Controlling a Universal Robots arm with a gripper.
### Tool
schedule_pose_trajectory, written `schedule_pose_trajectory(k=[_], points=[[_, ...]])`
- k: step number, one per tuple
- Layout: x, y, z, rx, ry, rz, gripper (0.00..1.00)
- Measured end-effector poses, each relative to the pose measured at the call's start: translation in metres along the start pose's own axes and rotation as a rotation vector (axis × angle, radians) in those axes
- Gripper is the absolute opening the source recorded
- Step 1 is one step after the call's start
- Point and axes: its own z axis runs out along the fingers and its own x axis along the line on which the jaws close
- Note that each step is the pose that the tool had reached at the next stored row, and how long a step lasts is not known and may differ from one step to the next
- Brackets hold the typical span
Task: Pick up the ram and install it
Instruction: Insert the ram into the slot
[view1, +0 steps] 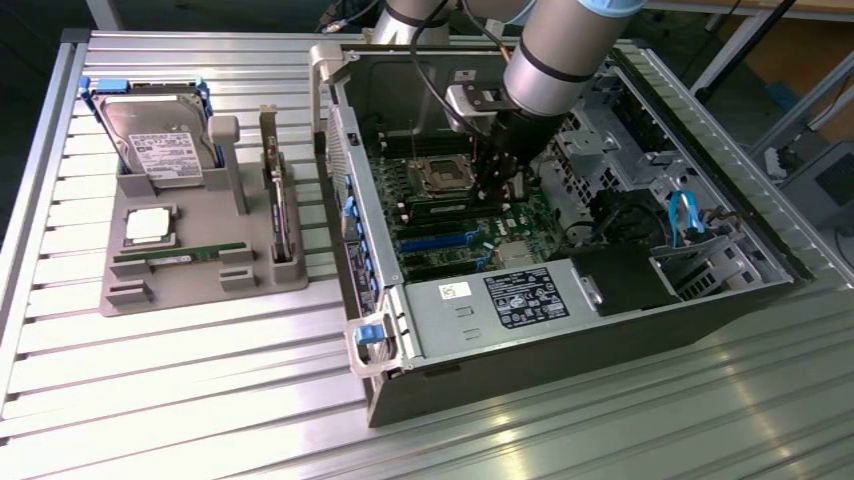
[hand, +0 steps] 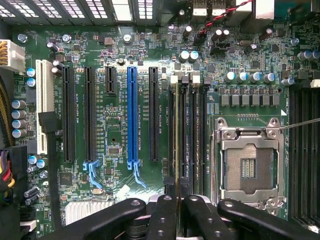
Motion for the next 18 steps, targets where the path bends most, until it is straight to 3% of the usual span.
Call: schedule_pose_trajectory(k=[18], points=[[-0.0001,-0.0004,-0.0018,0.0000,0.0011,0.000,0.12]])
